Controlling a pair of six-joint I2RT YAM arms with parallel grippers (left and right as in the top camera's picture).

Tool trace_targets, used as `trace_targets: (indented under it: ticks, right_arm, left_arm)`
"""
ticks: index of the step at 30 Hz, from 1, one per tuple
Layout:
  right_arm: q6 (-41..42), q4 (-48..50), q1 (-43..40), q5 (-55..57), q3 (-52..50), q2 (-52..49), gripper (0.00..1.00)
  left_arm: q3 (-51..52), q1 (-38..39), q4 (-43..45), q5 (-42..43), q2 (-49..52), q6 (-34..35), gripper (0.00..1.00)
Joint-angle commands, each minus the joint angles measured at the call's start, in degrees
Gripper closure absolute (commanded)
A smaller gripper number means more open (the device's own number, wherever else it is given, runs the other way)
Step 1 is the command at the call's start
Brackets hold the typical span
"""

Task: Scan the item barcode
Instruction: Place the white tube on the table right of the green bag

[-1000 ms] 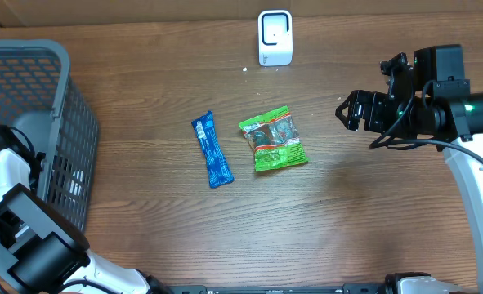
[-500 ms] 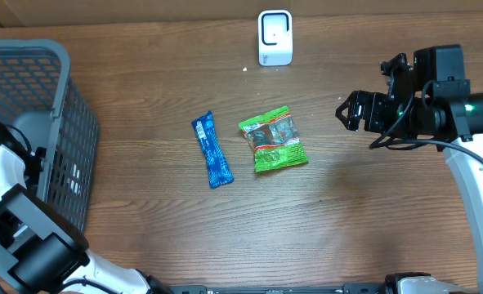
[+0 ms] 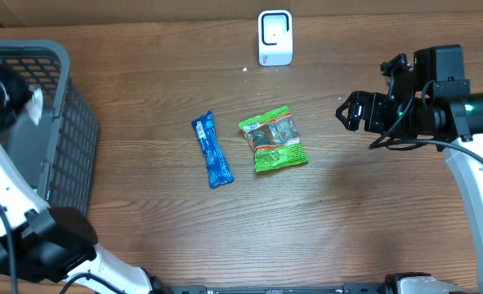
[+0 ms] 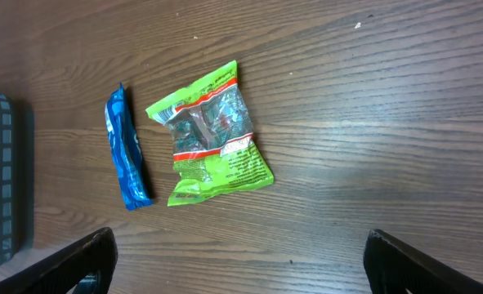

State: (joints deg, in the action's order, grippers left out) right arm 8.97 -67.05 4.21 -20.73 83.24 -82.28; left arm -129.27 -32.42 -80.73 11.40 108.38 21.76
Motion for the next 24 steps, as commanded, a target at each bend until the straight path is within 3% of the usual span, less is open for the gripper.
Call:
trace_targets:
  ticks: [1, 5, 13, 20, 24]
  right_arm:
    - [-0.4, 0.3, 0.2, 0.1, 0.3, 0.2, 0.03]
    - [-0.4, 0.3, 0.2, 0.1, 0.3, 0.2, 0.03]
    - [0.0, 0.7, -3.2, 0.1, 0.4, 0.2, 0.03]
    - [0.0, 0.3, -10.6, 0.1, 0.4, 0.2, 0.03]
    - [0.0, 0.0, -13.7, 0.1, 0.4, 0.2, 0.03]
  left_arm:
    - [-11.4, 5.1, -3.5, -1.2, -1.8, -4.3, 0.96]
    - [-18.8, 16.2, -9.2, -2.3, -1.8, -5.1, 0.96]
    - [-12.7, 36.9, -12.2, -8.5, 0.7, -1.6, 0.96]
    - [-0.6, 50.1, -6.7, -8.3, 5.9, 6.8, 0.96]
    - [5.5, 57.7, 0.9, -5.3, 10.0, 11.0, 0.96]
